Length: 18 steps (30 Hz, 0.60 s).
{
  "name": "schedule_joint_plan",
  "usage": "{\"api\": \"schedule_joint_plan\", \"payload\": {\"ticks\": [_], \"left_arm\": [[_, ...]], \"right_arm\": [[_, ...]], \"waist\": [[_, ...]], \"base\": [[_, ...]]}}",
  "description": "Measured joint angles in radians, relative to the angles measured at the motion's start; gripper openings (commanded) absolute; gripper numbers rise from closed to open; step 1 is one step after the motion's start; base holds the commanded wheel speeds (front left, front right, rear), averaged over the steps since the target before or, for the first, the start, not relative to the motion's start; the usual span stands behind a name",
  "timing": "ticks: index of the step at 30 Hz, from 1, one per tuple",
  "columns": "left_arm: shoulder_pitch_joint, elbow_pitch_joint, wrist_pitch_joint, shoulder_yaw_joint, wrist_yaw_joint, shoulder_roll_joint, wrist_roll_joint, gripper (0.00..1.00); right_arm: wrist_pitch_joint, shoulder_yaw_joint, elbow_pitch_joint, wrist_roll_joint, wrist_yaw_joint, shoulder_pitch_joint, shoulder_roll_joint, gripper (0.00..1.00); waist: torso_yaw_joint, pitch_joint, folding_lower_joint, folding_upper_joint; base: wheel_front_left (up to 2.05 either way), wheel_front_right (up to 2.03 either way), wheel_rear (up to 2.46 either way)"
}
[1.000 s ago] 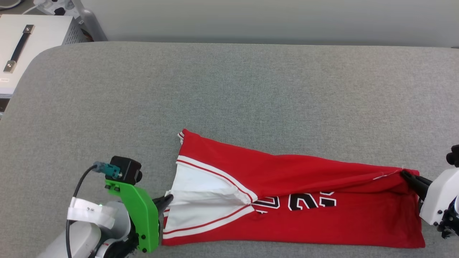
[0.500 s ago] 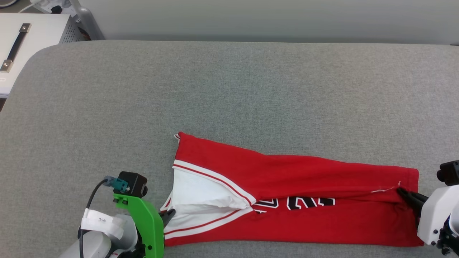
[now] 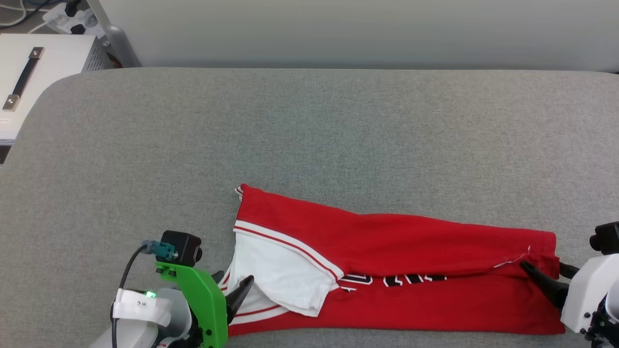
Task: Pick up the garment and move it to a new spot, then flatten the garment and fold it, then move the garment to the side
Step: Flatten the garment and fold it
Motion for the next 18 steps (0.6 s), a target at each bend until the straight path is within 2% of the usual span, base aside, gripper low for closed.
{"api": "schedule_joint_plan", "payload": {"ticks": [7, 13, 18], "left_arm": [[0.019, -0.034, -0.152, 0.049, 0.026, -0.014, 0.029, 1.00], [0.021, -0.036, -0.389, 0.094, 0.024, -0.038, 0.122, 1.00], [0.024, 0.005, -0.594, 0.134, 0.023, -0.074, 0.190, 1.00]], "right_arm": [[0.060, -0.104, -0.020, 0.030, 0.000, 0.051, 0.014, 1.00], [0.136, -0.220, -0.041, 0.026, 0.000, 0.087, 0.078, 1.00], [0.213, -0.322, -0.027, -0.027, 0.000, 0.112, 0.137, 1.00]], "waist": [[-0.003, -0.042, 0.0000, 0.0000], [-0.004, -0.055, 0.0000, 0.0000], [0.002, -0.050, 0.0000, 0.0000]], "base": [[0.00, 0.00, 0.00], [0.00, 0.00, 0.00], [0.00, 0.00, 0.00]]}}
